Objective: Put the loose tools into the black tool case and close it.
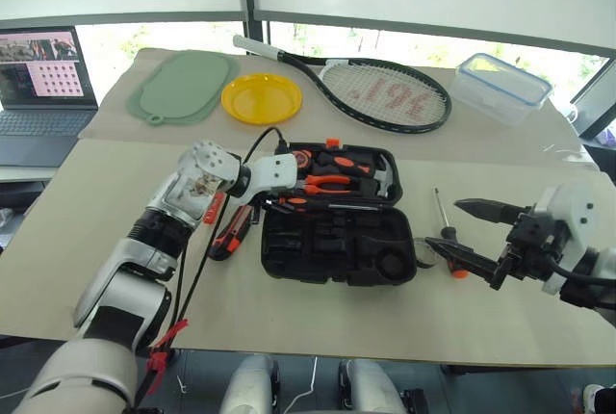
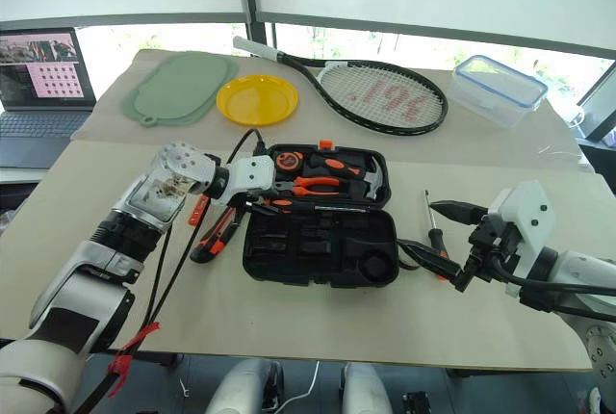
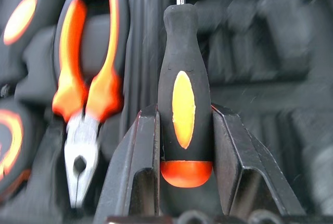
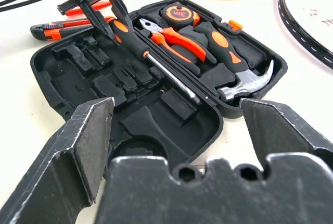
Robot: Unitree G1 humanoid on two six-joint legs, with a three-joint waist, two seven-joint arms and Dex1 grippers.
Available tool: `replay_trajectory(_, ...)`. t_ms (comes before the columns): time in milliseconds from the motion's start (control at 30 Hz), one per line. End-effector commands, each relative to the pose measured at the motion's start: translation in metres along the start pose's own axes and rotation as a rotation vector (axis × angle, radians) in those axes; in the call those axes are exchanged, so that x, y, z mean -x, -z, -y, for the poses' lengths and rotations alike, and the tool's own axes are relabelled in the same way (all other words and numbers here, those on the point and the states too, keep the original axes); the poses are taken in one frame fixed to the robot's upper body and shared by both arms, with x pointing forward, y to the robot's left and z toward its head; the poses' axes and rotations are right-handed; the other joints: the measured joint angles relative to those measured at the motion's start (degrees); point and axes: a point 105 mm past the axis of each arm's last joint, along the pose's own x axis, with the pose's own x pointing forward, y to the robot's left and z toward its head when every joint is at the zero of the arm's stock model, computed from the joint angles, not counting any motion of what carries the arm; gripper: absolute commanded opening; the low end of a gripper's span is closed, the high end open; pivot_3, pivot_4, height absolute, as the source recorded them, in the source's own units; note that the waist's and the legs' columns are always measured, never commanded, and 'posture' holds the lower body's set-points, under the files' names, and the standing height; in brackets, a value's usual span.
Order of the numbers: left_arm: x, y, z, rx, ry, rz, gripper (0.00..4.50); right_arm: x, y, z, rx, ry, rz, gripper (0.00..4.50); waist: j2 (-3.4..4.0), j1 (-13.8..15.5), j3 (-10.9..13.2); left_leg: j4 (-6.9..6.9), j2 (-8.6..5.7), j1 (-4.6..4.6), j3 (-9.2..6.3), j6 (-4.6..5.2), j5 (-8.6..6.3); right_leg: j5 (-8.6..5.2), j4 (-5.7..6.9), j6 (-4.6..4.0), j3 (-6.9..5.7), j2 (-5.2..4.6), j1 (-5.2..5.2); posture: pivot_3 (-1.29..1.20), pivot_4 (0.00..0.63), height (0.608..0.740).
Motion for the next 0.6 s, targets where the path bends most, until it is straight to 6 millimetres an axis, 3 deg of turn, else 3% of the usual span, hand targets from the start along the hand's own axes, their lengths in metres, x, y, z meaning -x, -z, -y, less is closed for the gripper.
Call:
replay_trajectory(33,0.003,-0.005,0.001,-0.034,0.0,-0.015,0.87,0.002,-0.003,0.0,0.039,0.011,0.007,4.5,0.0,-0.09,0.0,0.0,0.0,0.01,0.0,0.0,0.0,0.0,0.01,0.0,0.0,0.0,0.0,0.0,0.15,0.738)
replay_trajectory(400,-0.001,0.015,-0.008,0.0,-0.037,-0.082,0.87,0.002,-0.004,-0.001,0.038,0.01,0.009,4.5,0.0,0.05,0.0,0.06,-0.01,0.02,-0.03,0.0,0.0,0.0,0.03,0.01,0.0,0.0,0.05,0.0,0.15,0.738)
replay_trajectory(600,-0.003,0.002,-0.004,-0.025,-0.009,-0.032,0.87,0.001,-0.003,0.0,0.029,0.016,0.016,4.5,0.0,0.0,0.0,0.08,-0.01,0.02,-0.03,0.0,0.0,0.0,0.05,0.01,0.0,0.0,0.04,0.0,0.15,0.738)
